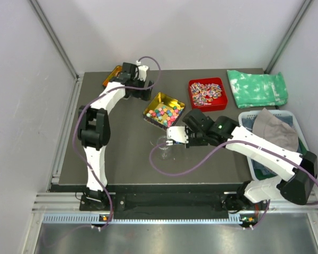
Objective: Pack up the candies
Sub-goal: Place the fake candies in the packing bottle.
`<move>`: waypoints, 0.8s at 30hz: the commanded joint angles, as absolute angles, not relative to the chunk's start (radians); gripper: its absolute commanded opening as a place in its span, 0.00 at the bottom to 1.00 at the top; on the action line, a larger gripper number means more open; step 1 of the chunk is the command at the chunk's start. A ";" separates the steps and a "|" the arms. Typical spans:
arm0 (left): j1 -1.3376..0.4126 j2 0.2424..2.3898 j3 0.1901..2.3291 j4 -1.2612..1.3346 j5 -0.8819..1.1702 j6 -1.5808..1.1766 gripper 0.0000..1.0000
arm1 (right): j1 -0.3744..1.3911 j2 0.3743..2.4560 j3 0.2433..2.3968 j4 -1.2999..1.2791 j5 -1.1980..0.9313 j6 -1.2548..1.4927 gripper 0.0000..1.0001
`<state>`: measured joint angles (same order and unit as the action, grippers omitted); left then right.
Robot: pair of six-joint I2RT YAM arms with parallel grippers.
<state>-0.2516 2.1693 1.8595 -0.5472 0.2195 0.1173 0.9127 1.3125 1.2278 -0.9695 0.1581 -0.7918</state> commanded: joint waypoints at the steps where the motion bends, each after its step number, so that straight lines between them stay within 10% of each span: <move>1: -0.230 2.048 1.806 -0.541 0.222 0.115 0.99 | 0.937 1.331 1.301 -0.976 0.219 -0.824 0.00; 24: -0.193 1.983 1.720 -0.529 0.215 0.132 0.99 | 1.022 1.394 1.358 -1.046 0.308 -0.874 0.00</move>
